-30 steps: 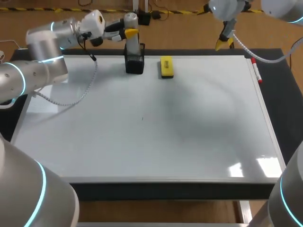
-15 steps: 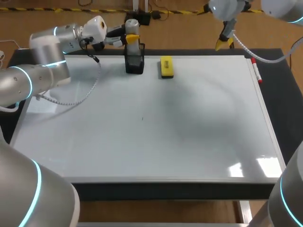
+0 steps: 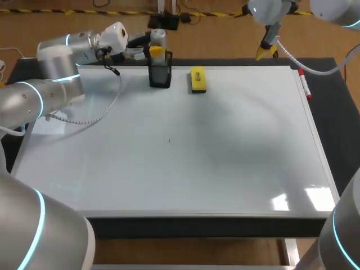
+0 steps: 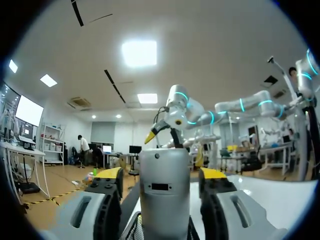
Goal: Pick up the inspection probe, press it on each red-marked spot on the whiteboard one by one, put down the probe, pick up the eraser, and wipe off all the red marks.
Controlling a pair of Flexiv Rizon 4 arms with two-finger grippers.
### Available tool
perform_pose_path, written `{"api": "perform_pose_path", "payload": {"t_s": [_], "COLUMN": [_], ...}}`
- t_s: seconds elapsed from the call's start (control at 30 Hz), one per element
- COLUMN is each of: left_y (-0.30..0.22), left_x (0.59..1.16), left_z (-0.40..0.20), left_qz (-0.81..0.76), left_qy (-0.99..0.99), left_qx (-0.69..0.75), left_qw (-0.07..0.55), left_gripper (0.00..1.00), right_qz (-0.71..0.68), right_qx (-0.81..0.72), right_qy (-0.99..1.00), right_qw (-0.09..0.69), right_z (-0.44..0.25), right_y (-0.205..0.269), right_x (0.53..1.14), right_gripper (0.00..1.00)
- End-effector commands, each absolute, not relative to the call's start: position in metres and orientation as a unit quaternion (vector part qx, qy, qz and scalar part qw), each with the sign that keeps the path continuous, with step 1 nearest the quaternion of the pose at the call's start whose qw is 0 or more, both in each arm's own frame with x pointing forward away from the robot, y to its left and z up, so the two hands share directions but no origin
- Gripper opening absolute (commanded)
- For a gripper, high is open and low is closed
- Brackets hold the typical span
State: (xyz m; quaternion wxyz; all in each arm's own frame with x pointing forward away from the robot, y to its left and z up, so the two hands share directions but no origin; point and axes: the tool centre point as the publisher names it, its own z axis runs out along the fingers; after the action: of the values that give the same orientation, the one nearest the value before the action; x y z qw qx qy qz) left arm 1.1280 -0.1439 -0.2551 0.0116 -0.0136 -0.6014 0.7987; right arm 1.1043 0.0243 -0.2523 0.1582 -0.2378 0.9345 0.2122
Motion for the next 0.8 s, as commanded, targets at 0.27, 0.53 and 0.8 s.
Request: {"api": "perform_pose_path", "payload": {"t_s": [0.27,0.53,0.8], "left_y": [-0.132,-0.116,-0.099], "left_x": [1.123,1.115,1.105], "left_z": [-0.242,-0.233,-0.229], "left_qz": [0.782,0.751,0.691], "left_qy": [-0.623,-0.659,-0.718], "left_qx": [-0.016,-0.010,0.013], "left_qw": [-0.009,-0.039,-0.089], "left_gripper": [1.00,1.00,1.00], "right_qz": [0.210,0.210,0.210], "right_qx": [-0.238,-0.238,-0.238], "right_qy": [0.935,0.935,0.935], "right_qw": [0.157,0.157,0.157], "right_z": [-0.251,-0.251,-0.251], "right_y": [0.024,0.024,0.024], "right_x": [1.105,1.105,1.105], "right_gripper": [1.00,1.00,1.00]}}
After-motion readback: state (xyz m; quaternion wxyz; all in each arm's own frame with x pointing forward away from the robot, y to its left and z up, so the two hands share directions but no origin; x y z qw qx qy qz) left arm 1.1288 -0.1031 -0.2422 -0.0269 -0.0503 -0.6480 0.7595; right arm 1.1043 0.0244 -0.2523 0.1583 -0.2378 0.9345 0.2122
